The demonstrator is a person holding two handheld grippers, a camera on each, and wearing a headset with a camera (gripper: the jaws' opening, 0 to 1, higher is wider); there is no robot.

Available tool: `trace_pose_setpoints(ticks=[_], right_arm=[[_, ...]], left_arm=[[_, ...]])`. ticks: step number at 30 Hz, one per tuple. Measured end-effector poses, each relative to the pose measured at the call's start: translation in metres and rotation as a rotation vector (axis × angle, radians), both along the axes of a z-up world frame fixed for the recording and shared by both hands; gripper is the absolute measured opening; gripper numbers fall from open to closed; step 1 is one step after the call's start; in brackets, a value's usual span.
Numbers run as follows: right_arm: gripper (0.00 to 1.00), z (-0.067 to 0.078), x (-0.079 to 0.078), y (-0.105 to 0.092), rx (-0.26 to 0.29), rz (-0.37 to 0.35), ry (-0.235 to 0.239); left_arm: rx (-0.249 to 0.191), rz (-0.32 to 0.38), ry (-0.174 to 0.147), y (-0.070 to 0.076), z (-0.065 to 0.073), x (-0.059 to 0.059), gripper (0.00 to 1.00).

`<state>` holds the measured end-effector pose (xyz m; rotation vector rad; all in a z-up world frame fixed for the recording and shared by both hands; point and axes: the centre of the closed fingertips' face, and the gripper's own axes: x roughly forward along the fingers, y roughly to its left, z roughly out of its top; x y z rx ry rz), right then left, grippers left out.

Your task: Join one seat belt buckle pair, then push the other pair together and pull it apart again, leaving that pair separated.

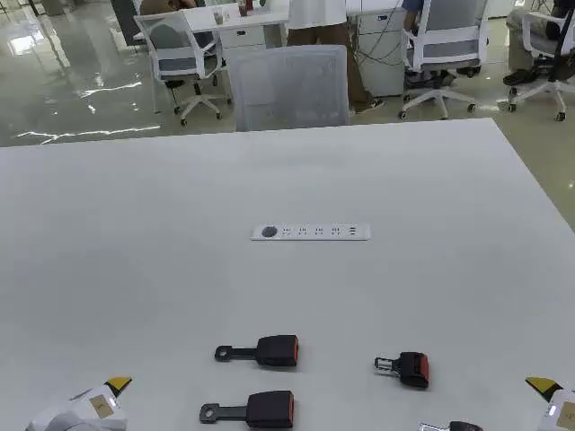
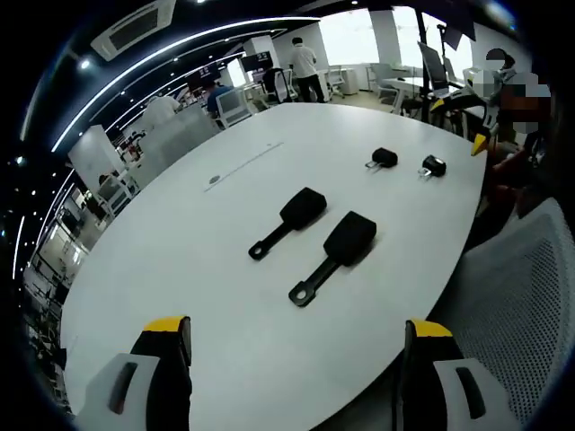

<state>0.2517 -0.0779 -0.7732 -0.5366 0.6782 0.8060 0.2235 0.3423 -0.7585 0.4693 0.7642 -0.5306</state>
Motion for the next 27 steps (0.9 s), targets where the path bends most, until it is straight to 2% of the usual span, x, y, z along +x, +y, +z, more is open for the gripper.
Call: trace_pose_setpoints(ticks=[7, 13, 20, 27], right_arm=[[0.99, -0.001, 0.005, 0.011, 0.002, 0.024, 0.003], [0.99, -0.002, 0.011, 0.014, -0.006, 0.038, 0.001], [0.98, -0.002, 0.008, 0.017, -0.014, 0.066, -0.003], [0.97, -0.005, 0.005, 0.018, -0.018, 0.075, 0.002]], left_arm=[[-0.021, 0.009, 0.008, -0.003, 0.002, 0.006, 1.00], [0.000, 0.012, 0.027, 0.000, 0.001, 0.007, 0.99], [0.000, 0.028, 0.013, 0.003, 0.002, 0.009, 1.00], [0.006, 0.042, 0.004, 0.006, 0.001, 0.004, 1.00]])
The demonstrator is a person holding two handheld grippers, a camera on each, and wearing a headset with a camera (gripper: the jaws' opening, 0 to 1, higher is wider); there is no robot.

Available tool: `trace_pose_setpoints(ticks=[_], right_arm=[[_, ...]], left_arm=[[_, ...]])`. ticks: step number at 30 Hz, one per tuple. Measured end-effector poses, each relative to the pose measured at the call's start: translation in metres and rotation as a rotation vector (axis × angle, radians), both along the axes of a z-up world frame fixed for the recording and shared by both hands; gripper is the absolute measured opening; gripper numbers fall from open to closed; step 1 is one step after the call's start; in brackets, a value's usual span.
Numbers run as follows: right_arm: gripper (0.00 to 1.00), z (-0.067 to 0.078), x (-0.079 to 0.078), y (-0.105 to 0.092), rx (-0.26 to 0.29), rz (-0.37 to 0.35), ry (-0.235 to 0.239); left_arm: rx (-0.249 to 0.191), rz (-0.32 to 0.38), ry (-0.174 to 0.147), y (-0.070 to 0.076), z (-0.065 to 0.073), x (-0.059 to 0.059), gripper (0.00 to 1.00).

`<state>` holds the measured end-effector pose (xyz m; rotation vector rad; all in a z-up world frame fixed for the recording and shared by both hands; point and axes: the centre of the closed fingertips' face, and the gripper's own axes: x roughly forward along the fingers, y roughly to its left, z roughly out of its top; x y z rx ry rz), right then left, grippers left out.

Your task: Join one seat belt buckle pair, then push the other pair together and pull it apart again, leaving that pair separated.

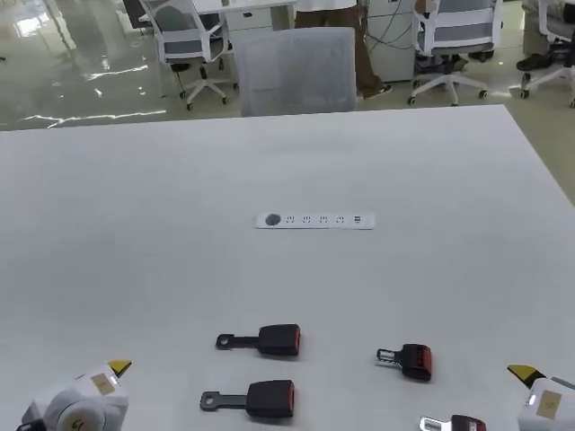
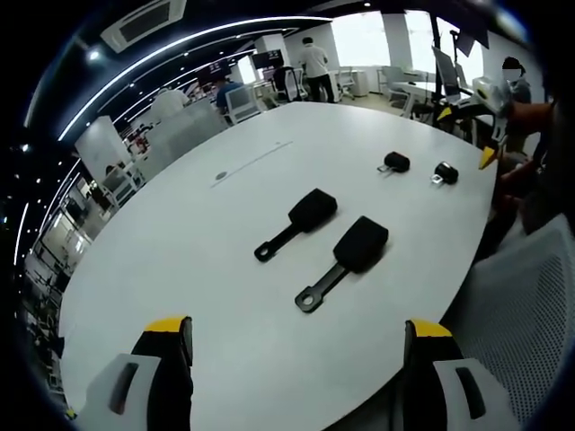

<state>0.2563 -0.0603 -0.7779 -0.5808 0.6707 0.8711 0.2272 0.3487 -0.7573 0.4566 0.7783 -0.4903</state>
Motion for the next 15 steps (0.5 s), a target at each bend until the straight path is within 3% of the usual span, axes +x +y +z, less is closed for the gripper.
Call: trace_pose_setpoints(ticks=[8, 15], right_arm=[[0.97, 0.003, 0.003, 0.004, 0.009, -0.011, -0.013], [0.96, 0.003, -0.001, 0.014, 0.036, -0.007, -0.003]], left_arm=[[0.027, -0.006, 0.011, 0.007, 0.000, -0.009, 1.00], [0.049, -0.012, -0.002, 0.010, 0.003, -0.004, 0.99]])
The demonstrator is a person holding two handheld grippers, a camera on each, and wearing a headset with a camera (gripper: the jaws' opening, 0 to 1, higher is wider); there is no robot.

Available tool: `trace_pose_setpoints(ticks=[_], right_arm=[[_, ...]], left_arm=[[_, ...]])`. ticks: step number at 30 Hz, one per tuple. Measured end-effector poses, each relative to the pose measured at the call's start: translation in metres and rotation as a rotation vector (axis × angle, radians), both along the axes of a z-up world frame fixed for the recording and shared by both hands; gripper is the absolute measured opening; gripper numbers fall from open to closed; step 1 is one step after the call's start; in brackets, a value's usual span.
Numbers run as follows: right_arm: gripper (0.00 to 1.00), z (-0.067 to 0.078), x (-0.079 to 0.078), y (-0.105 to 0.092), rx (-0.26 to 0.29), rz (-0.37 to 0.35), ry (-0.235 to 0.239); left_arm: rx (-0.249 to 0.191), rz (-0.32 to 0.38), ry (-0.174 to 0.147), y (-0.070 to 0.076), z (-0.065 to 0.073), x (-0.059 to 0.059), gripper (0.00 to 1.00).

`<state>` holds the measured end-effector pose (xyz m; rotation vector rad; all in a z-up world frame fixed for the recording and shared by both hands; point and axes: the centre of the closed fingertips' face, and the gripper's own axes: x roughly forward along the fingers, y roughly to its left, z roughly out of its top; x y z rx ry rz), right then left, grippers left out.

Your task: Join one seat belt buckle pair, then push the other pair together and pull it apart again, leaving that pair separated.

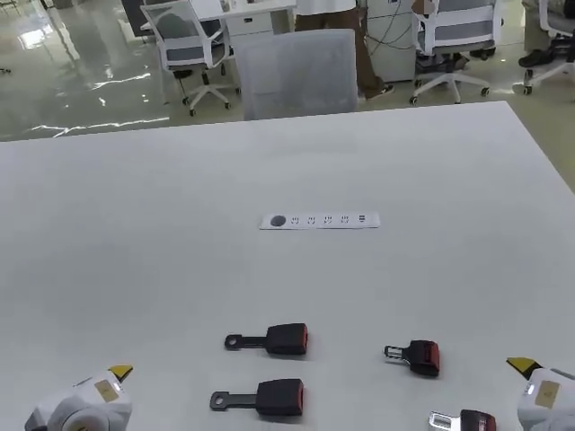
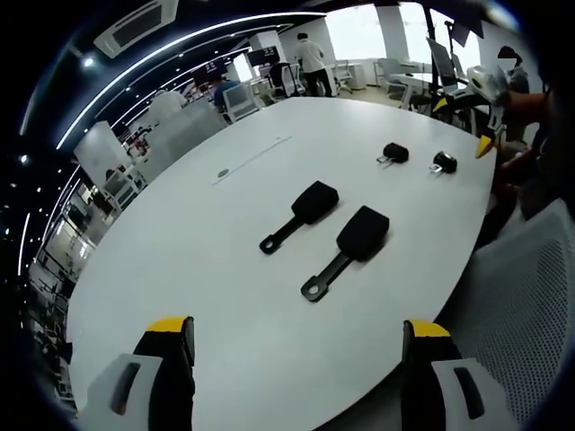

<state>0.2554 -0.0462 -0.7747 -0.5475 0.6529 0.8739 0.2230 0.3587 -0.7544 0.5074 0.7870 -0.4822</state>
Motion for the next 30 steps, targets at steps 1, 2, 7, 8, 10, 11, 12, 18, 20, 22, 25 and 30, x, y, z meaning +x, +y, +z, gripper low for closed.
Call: trace_pose_setpoints(ticks=[1, 2, 7, 8, 10, 11, 12, 18, 20, 22, 25, 30], right_arm=[[0.96, 0.001, 0.000, 0.001, -0.002, 0.002, -0.006], [0.96, 0.002, -0.001, 0.002, -0.002, 0.007, -0.009], [0.96, 0.001, 0.002, 0.000, -0.015, 0.009, -0.012], [0.96, 0.000, 0.002, -0.002, -0.017, 0.004, -0.013], [0.95, 0.000, 0.001, -0.002, -0.019, -0.002, -0.007], [0.95, -0.001, -0.001, -0.001, -0.019, 0.002, -0.002], [0.95, 0.000, -0.003, 0.001, -0.019, 0.007, -0.006], [0.94, -0.010, -0.003, 0.002, -0.058, 0.039, -0.010], [0.94, -0.009, -0.002, 0.002, -0.062, 0.041, -0.015], [0.93, -0.005, -0.001, 0.005, -0.049, 0.034, -0.013], [0.91, -0.004, 0.001, 0.006, -0.038, 0.024, -0.012], [0.80, -0.013, 0.000, 0.003, -0.031, 0.014, 0.024]], left_arm=[[0.007, 0.002, -0.013, 0.002, 0.001, 0.003, 1.00], [0.008, 0.002, -0.016, 0.002, 0.002, 0.003, 1.00], [-0.001, -0.001, -0.016, 0.000, 0.001, 0.010, 1.00], [0.000, -0.001, -0.017, 0.000, 0.001, 0.011, 1.00], [-0.011, -0.001, -0.019, -0.002, 0.002, 0.012, 0.99], [-0.011, 0.000, -0.016, -0.002, 0.002, 0.012, 0.99], [-0.008, -0.003, -0.019, -0.002, 0.003, 0.013, 0.99], [-0.008, -0.011, -0.037, -0.006, -0.002, 0.018, 0.97], [0.012, -0.058, -0.012, -0.010, -0.007, 0.013, 0.97], [0.015, -0.082, -0.009, -0.013, -0.009, 0.014, 0.95], [0.005, -0.091, -0.001, -0.016, -0.011, 0.020, 0.94], [0.004, -0.165, 0.016, -0.032, -0.015, 0.030, 0.88]])
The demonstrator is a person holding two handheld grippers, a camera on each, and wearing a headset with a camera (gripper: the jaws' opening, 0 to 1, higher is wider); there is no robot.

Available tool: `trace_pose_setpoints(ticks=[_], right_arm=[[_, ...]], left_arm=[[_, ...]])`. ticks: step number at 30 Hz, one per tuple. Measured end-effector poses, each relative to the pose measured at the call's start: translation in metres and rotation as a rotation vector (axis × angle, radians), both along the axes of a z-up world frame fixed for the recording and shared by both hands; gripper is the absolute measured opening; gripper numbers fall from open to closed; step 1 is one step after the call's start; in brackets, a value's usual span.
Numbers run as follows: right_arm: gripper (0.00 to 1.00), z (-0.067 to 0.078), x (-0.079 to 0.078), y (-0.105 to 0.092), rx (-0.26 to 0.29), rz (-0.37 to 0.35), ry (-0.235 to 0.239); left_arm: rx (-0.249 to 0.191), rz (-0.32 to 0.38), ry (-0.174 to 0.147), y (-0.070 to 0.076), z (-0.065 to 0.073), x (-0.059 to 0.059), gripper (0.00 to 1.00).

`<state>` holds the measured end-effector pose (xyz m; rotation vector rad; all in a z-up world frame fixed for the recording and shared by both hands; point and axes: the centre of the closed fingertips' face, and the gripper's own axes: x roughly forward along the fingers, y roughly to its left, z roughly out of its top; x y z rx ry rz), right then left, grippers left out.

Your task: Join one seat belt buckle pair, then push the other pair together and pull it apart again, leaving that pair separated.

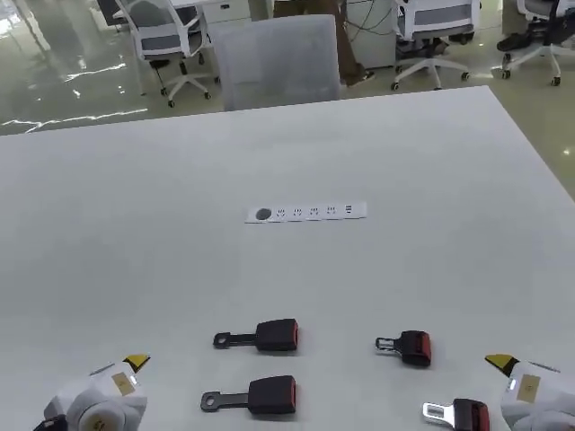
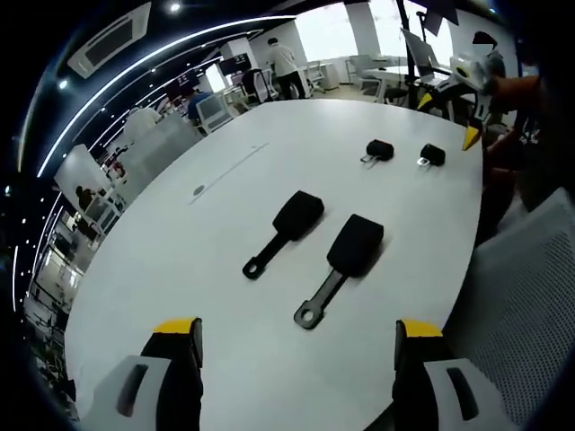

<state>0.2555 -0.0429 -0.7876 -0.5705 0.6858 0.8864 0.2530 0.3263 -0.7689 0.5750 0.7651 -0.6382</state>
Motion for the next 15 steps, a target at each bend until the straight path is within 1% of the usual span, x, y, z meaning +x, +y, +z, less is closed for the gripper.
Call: trace_pose_setpoints(ticks=[1, 2, 3, 5, 7, 8, 9, 10, 11, 12, 13, 14, 15], right_arm=[[0.80, -0.001, 0.000, 0.000, 0.000, -0.001, 0.000], [0.79, -0.001, 0.001, 0.000, 0.002, -0.001, 0.000], [0.77, -0.002, 0.001, 0.001, -0.001, 0.004, 0.004], [0.74, -0.005, 0.002, 0.000, -0.013, 0.010, 0.011], [0.71, -0.007, 0.003, -0.001, -0.015, 0.014, 0.014], [0.69, -0.008, 0.003, -0.001, -0.014, 0.017, 0.017], [0.68, -0.011, 0.003, -0.002, -0.017, 0.022, 0.026], [0.66, -0.012, 0.003, -0.003, -0.020, 0.027, 0.032], [0.65, -0.016, 0.002, -0.004, -0.029, 0.042, 0.037], [0.59, -0.019, 0.000, -0.004, -0.036, 0.061, 0.052], [0.50, -0.021, 0.000, -0.006, -0.034, 0.053, 0.066], [0.41, -0.023, -0.005, -0.006, -0.031, 0.078, 0.098], [0.39, -0.025, -0.001, -0.007, -0.031, 0.075, 0.087]], left_arm=[[-0.008, -0.022, 0.018, -0.005, -0.001, 0.000, 0.83], [-0.008, -0.038, 0.017, -0.008, -0.002, 0.002, 0.80], [-0.006, -0.061, 0.018, -0.013, -0.002, 0.004, 0.79], [-0.003, -0.095, 0.034, -0.019, -0.006, 0.007, 0.77], [0.007, -0.132, 0.037, -0.025, -0.008, 0.009, 0.72], [0.010, -0.149, 0.043, -0.028, -0.010, 0.010, 0.69], [0.020, -0.174, 0.065, -0.032, -0.015, 0.010, 0.65], [0.033, -0.200, 0.073, -0.036, -0.019, 0.011, 0.61], [0.042, -0.221, 0.075, -0.040, -0.022, 0.013, 0.59], [0.050, -0.239, 0.082, -0.042, -0.026, 0.013, 0.58], [0.072, -0.281, 0.095, -0.045, -0.033, 0.014, 0.58], [0.089, -0.304, 0.101, -0.048, -0.036, 0.015, 0.57], [0.107, -0.324, 0.119, -0.051, -0.040, 0.016, 0.56]])
